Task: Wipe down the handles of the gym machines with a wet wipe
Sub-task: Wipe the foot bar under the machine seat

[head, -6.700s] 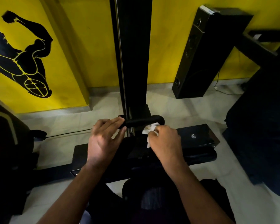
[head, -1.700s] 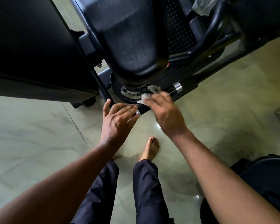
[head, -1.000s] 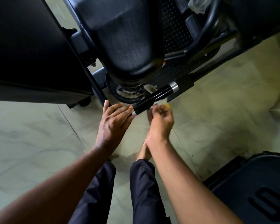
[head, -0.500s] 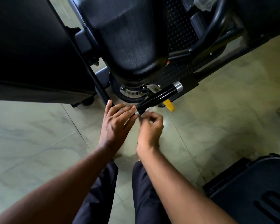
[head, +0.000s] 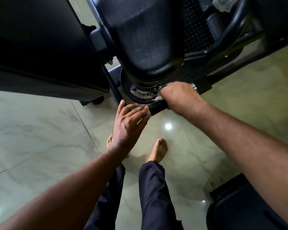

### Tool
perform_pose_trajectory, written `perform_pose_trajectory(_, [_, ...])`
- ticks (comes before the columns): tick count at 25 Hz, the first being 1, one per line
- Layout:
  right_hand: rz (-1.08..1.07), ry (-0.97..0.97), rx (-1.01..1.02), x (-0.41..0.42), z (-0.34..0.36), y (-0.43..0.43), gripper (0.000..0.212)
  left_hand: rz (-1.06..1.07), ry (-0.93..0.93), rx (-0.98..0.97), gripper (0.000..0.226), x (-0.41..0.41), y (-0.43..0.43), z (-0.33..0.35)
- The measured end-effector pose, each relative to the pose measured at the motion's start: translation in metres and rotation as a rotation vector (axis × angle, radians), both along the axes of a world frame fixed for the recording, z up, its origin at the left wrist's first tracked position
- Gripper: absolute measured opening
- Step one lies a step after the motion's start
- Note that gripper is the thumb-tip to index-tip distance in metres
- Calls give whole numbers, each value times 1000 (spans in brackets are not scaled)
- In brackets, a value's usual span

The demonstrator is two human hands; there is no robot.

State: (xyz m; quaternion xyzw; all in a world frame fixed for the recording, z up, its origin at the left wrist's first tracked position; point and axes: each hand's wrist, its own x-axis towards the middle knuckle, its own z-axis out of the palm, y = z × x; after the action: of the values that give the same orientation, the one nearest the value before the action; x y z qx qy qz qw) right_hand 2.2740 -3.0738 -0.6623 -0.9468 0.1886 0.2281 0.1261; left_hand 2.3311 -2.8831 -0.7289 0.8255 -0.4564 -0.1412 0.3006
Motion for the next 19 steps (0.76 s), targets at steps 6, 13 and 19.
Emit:
perform_pose_trajectory(6, [-97, 96, -60, -6, 5, -15, 20, -4, 8, 16, 25, 0, -1, 3])
perform_pose_trajectory(13, [-390, 15, -3, -19, 5, -26, 28, 2, 12, 3, 24, -1, -2, 4])
perform_pose_trajectory(19, [-1081, -662, 2, -51, -25, 37, 23, 14, 13, 27, 26, -1, -1, 5])
